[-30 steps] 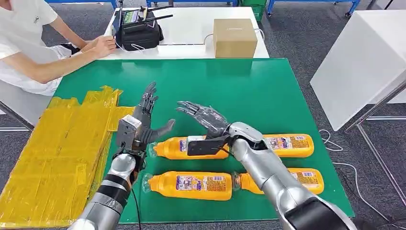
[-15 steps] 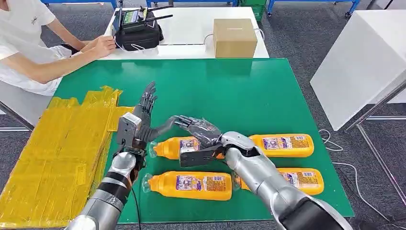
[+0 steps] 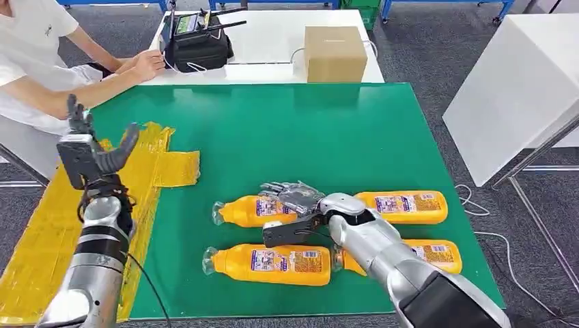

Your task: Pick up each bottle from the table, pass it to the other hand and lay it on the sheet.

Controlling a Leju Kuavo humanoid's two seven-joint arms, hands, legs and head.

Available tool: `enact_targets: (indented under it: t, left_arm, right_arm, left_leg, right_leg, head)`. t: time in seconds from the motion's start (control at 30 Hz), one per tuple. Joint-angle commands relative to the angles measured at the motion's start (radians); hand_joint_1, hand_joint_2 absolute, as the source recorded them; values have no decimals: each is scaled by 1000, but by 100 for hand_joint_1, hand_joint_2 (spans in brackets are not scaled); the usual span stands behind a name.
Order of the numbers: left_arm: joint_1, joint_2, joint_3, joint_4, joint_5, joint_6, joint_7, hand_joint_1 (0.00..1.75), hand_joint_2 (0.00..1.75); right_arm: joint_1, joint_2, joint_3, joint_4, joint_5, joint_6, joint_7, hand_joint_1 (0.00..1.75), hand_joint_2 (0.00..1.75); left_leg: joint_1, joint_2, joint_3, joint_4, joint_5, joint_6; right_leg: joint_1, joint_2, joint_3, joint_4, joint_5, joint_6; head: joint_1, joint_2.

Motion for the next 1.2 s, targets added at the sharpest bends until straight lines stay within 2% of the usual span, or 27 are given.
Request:
enact_targets:
  t: [0.03,0.1,0.23,0.4,0.67,0.83,0.9,0.97,1.0,1.17,1.2]
  left_arm:
    - [-28,16,106,1,2,-9,-4,0,175]
    - [-26,14,110,2,0,-10,-4,0,175]
    - [25,-2,107,-9,-14,-32,-9,0,175]
    - [30,-28,70,36,-28,-67,-16,0,175]
    - [39,-57,22,50,-44,-80,-21,0,175]
    - [48,-71,-10,28,-45,-91,-10,0,175]
    - [55,-77,-23,14,-48,-95,-5,0,175]
    - [58,-82,-33,9,-52,-93,0,0,175]
    - [58,-85,-37,8,-56,-91,-1,0,175]
    - [59,-85,-38,8,-56,-91,0,0,175]
    - [59,-85,-38,7,-56,-91,0,0,175]
  right_arm:
    - [-67,-11,78,78,-3,8,5,0,175]
    - [-71,-12,88,83,5,4,26,0,175]
    - [-76,-8,118,115,59,-68,174,0,175]
    - [-83,-5,114,156,86,-82,269,0,175]
    - [-72,-12,97,186,93,-65,314,0,175]
    - [-42,-8,117,207,159,-34,398,0,175]
    - [-29,-6,127,215,184,-29,426,7,175]
    - [-19,-6,125,220,193,-24,436,45,175]
    - [-15,-6,124,220,194,-25,435,77,175]
    - [-17,-6,124,220,194,-25,435,77,175]
    - [-18,-6,124,220,194,-25,436,138,175]
  left_leg:
    - [1,2,1,1,-1,-1]
    - [1,2,1,1,-1,-1]
    - [-1,1,0,0,0,-1]
    - [0,-1,1,0,0,-1]
    - [0,-1,0,0,0,0]
    - [0,-2,1,0,0,-1]
    - [0,-2,1,-1,0,-1]
    - [1,-2,2,-1,0,-1]
    - [0,-1,2,-1,0,-1]
    - [1,-1,4,-1,1,-1]
    - [1,-1,4,-1,2,-1]
  right_leg:
    - [1,1,2,0,0,-1]
    - [2,0,1,0,0,-1]
    - [0,1,1,0,0,-1]
    - [0,-2,1,-1,0,-1]
    - [0,-2,1,-1,0,-1]
    - [0,-2,1,-2,-1,-1]
    - [1,-3,2,-2,-1,-1]
    - [1,-2,3,-3,0,-1]
    - [1,-2,2,-2,0,-1]
    - [1,-3,4,-3,1,-1]
    - [2,-3,5,-4,2,-1]
  head:
    - [0,0]
    - [0,0]
    - [0,0]
    - [0,0]
    - [0,0]
    - [0,0]
    - [0,0]
    - [0,0]
    - [0,0]
    - [0,0]
    - [0,0]
